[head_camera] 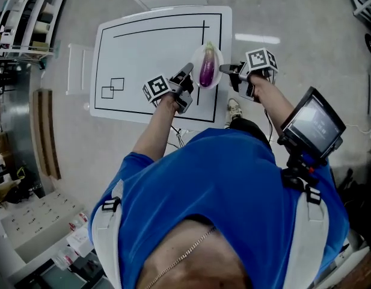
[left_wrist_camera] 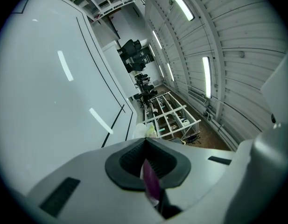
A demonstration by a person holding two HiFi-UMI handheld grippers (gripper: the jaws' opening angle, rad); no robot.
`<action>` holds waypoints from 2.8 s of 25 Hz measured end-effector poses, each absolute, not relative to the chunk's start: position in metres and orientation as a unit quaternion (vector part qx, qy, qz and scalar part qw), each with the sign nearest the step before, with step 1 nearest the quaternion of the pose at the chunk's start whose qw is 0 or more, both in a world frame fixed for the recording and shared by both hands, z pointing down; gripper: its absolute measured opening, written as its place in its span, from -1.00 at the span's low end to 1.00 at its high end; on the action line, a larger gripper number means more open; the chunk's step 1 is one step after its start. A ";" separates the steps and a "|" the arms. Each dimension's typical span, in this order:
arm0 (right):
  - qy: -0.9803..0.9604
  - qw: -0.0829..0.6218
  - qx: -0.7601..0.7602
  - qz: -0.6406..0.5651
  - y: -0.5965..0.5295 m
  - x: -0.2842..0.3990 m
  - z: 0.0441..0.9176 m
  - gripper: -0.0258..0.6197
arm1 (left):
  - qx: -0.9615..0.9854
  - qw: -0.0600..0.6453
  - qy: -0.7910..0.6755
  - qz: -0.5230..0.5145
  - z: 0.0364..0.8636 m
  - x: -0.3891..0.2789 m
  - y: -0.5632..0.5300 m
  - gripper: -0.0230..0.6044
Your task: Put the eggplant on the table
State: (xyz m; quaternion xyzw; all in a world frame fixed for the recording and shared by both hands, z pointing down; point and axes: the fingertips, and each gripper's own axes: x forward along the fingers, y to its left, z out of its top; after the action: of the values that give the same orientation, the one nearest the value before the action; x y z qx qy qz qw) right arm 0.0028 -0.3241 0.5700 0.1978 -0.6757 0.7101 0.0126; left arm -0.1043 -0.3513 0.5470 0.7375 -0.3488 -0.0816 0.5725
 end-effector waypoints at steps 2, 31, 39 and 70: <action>-0.676 0.019 0.194 0.710 -0.333 -0.002 0.582 -0.88 | 0.736 0.572 -0.353 -0.072 0.557 -0.103 -0.358 -0.90; -0.657 0.045 0.181 0.730 -0.370 -0.025 0.638 -0.88 | 0.674 0.619 -0.399 -0.060 0.609 -0.137 -0.380 -0.90; -0.665 0.070 0.201 0.716 -0.370 -0.024 0.642 -0.88 | 0.672 0.620 -0.401 -0.060 0.613 -0.140 -0.378 -0.90; -0.725 0.217 0.299 0.582 -0.391 -0.001 0.659 -0.78 | 0.673 0.609 -0.412 -0.081 0.612 -0.148 -0.376 -0.90</action>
State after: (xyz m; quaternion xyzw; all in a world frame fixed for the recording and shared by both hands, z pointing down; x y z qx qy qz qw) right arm -0.0014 -0.3906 0.6592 0.2988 -0.7249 0.5815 0.2168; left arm -0.1481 -0.3765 0.6123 0.6728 -0.4120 -0.0810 0.6091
